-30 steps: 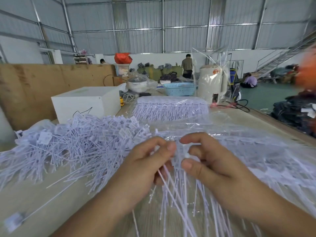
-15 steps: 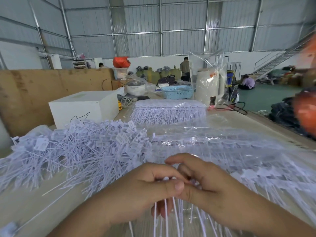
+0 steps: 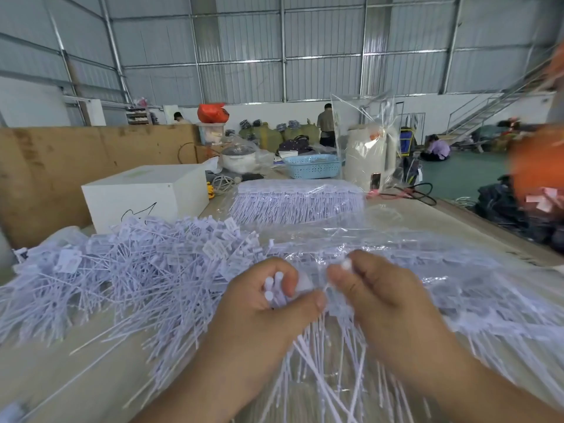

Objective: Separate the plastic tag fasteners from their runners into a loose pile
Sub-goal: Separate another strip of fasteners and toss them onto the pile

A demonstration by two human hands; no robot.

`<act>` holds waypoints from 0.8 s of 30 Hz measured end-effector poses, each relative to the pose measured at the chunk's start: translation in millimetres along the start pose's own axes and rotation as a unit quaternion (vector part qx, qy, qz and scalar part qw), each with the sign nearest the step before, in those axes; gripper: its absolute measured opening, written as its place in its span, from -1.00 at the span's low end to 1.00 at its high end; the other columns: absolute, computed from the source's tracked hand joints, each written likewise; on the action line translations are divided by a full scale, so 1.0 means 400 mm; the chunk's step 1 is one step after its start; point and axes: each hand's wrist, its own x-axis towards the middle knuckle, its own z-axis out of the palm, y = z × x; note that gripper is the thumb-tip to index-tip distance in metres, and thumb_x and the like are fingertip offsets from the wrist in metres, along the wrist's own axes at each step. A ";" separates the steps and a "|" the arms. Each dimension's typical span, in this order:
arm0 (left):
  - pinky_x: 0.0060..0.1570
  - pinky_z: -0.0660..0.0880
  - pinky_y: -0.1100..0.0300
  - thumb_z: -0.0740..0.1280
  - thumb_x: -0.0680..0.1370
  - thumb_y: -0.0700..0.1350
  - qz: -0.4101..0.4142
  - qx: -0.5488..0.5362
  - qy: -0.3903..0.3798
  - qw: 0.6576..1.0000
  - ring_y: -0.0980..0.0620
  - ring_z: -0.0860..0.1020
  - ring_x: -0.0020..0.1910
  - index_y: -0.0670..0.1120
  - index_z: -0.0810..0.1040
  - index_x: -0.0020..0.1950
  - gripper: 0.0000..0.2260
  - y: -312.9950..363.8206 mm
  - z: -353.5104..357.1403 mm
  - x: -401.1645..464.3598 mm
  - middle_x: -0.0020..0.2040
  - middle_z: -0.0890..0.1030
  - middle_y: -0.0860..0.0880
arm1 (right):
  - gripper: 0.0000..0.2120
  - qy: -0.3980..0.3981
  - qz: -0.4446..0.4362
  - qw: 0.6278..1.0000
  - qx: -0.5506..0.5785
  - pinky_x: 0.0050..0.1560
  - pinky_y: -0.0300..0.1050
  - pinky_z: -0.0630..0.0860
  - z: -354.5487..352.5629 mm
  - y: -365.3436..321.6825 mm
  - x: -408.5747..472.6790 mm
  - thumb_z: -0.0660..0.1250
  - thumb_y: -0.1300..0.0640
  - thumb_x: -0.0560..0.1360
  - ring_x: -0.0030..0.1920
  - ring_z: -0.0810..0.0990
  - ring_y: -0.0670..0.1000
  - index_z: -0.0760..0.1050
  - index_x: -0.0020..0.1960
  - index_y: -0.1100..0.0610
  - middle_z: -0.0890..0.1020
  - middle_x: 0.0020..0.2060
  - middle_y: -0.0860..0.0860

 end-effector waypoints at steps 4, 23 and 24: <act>-0.48 0.30 0.43 0.58 0.29 -0.05 -0.018 0.003 -0.006 1.000 0.19 0.36 -0.51 -0.01 0.51 -0.37 -0.75 0.005 -0.020 0.002 -0.48 0.40 0.15 | -0.63 0.023 -0.003 0.999 0.032 -0.43 -0.26 0.30 -0.045 0.001 0.015 0.25 -0.25 0.52 -0.46 0.33 -0.11 0.43 -0.25 0.03 0.35 -0.49 -0.11; -0.41 0.45 0.31 0.39 0.29 -0.12 -0.111 -0.082 -0.311 0.940 0.12 0.50 -0.47 0.02 0.67 -0.17 -0.84 0.016 -0.082 0.015 -0.45 0.53 0.02 | -0.48 -0.296 0.026 0.955 -0.006 -0.33 -0.14 0.20 -0.067 0.023 0.008 0.31 -0.35 0.40 -0.39 0.27 -0.07 0.39 -0.25 0.14 0.28 -0.42 -0.11; -0.42 0.44 0.32 0.40 0.30 -0.10 -0.115 -0.094 -0.316 0.937 0.13 0.49 -0.48 0.01 0.66 -0.17 -0.87 0.016 -0.080 0.013 -0.47 0.52 0.02 | -0.51 -0.293 0.025 0.956 -0.011 -0.36 -0.18 0.19 -0.068 0.024 0.008 0.31 -0.33 0.41 -0.41 0.24 -0.09 0.34 -0.30 0.10 0.25 -0.44 -0.13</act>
